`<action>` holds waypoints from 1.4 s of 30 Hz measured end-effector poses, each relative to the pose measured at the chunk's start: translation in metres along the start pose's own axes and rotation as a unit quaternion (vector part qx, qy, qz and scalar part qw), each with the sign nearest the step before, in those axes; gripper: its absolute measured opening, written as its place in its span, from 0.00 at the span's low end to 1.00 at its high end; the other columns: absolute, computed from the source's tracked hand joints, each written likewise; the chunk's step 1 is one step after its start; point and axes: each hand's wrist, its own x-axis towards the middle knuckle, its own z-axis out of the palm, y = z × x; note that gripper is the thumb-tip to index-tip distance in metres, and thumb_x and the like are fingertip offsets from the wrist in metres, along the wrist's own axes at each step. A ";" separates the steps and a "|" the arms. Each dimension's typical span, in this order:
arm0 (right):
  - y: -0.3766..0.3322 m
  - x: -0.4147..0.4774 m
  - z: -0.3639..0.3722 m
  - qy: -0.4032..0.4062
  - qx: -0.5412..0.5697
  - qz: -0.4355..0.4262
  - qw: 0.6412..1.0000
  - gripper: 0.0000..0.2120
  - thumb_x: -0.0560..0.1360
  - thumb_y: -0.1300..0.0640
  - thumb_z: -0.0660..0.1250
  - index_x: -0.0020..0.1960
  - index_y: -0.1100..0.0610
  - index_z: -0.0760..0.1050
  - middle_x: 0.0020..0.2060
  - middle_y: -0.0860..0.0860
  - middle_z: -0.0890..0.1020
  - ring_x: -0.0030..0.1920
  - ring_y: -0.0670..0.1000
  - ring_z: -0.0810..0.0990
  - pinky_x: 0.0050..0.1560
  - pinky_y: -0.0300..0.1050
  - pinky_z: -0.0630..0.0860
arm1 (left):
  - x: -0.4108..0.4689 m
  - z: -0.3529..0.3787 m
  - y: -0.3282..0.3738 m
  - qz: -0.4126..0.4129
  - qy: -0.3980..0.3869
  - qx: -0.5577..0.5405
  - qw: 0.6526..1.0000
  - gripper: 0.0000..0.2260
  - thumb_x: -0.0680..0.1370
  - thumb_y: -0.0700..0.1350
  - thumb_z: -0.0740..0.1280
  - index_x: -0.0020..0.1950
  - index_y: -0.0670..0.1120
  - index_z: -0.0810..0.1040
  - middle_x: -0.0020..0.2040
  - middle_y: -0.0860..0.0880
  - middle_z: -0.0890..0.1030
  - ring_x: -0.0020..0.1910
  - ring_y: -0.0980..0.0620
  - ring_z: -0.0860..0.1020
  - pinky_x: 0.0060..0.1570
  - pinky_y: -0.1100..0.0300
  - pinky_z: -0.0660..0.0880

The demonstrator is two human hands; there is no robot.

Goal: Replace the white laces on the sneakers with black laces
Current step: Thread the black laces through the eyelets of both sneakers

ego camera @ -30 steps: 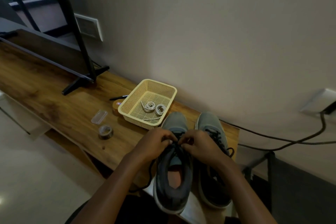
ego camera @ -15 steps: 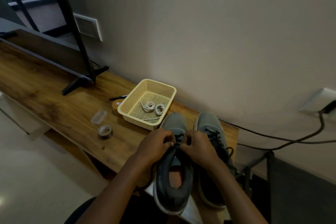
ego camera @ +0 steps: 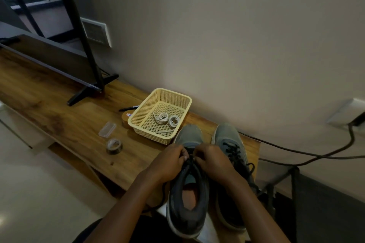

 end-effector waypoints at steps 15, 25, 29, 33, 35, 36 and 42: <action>0.003 0.000 -0.006 0.031 0.072 0.049 0.996 0.12 0.75 0.63 0.64 0.34 0.53 0.70 0.31 0.47 0.75 0.33 0.45 0.74 0.36 0.39 0.71 | 0.000 -0.007 -0.007 -0.050 0.064 -0.129 0.988 0.06 0.80 0.42 0.62 0.45 0.49 0.76 0.42 0.54 0.80 0.38 0.59 0.78 0.44 0.60 0.76; -0.001 0.005 0.000 0.047 -0.047 -0.005 0.998 0.07 0.78 0.58 0.59 0.48 0.57 0.76 0.48 0.53 0.74 0.49 0.53 0.74 0.41 0.44 0.68 | 0.014 -0.005 -0.006 0.034 0.044 0.027 0.998 0.05 0.77 0.44 0.67 0.50 0.50 0.81 0.51 0.50 0.76 0.51 0.52 0.75 0.52 0.51 0.75; -0.003 0.004 0.002 0.030 -0.071 -0.019 0.997 0.04 0.79 0.58 0.55 0.45 0.54 0.65 0.48 0.54 0.74 0.48 0.54 0.72 0.45 0.46 0.67 | 0.014 -0.003 -0.008 0.040 0.020 0.027 0.999 0.02 0.79 0.43 0.64 0.48 0.50 0.75 0.51 0.51 0.73 0.51 0.53 0.73 0.52 0.55 0.73; -0.005 0.002 0.002 0.033 -0.108 0.000 0.994 0.04 0.78 0.58 0.55 0.44 0.54 0.61 0.41 0.49 0.67 0.49 0.54 0.70 0.55 0.50 0.62 | 0.016 -0.003 -0.014 0.017 0.007 -0.006 1.000 0.04 0.79 0.42 0.63 0.46 0.50 0.74 0.53 0.49 0.77 0.53 0.52 0.75 0.53 0.55 0.73; -0.005 0.001 0.002 0.045 -0.117 -0.001 0.992 0.07 0.78 0.59 0.55 0.41 0.52 0.60 0.36 0.47 0.64 0.44 0.53 0.68 0.53 0.49 0.59 | 0.016 -0.004 -0.014 0.001 0.010 -0.027 1.000 0.05 0.79 0.42 0.63 0.45 0.50 0.75 0.52 0.49 0.78 0.52 0.52 0.76 0.53 0.55 0.74; -0.004 0.001 0.001 0.049 -0.113 -0.001 0.992 0.09 0.78 0.59 0.55 0.40 0.52 0.61 0.35 0.46 0.66 0.43 0.53 0.69 0.51 0.48 0.58 | 0.015 -0.005 -0.013 -0.007 0.018 -0.039 0.999 0.04 0.79 0.42 0.64 0.46 0.50 0.76 0.51 0.50 0.79 0.52 0.53 0.76 0.53 0.54 0.75; -0.002 -0.013 -0.026 0.112 0.035 0.013 0.993 0.07 0.76 0.60 0.61 0.47 0.57 0.79 0.39 0.50 0.80 0.37 0.47 0.76 0.35 0.38 0.68 | -0.006 -0.020 -0.009 -0.034 -0.042 -0.194 0.980 0.34 0.68 0.52 0.73 0.73 0.52 0.65 0.69 0.51 0.69 0.68 0.53 0.68 0.66 0.52 0.69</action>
